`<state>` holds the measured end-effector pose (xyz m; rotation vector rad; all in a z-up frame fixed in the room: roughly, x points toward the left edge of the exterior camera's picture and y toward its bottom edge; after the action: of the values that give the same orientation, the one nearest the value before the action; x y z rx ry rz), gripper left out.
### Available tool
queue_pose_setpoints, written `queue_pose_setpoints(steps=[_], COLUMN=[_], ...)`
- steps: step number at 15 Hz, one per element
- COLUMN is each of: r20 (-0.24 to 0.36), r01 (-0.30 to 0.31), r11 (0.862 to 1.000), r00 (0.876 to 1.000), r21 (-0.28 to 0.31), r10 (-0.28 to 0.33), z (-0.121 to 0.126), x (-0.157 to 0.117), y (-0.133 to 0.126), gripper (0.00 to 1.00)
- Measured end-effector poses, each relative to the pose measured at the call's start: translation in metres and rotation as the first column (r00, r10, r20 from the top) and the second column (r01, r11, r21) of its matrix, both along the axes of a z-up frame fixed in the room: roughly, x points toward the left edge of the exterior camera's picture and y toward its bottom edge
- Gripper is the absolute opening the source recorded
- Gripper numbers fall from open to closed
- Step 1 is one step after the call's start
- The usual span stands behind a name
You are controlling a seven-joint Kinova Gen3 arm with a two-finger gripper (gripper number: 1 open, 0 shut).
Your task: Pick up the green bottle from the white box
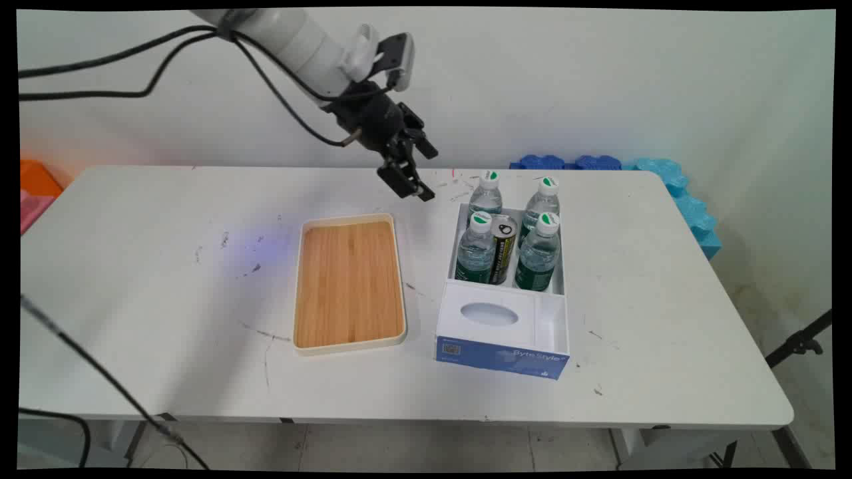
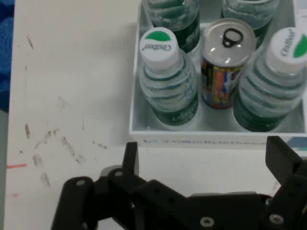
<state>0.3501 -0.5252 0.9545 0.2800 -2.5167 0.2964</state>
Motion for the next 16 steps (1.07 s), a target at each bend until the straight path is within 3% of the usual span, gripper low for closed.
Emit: queue_pose_setpoints(steps=[16], r20=[-0.003], r01=[0.092], r11=[0.995], r00=[0.996], r21=[0.032], r10=[-0.092], z=[-0.058], x=[-0.051], y=[-0.072], gripper=[1.0])
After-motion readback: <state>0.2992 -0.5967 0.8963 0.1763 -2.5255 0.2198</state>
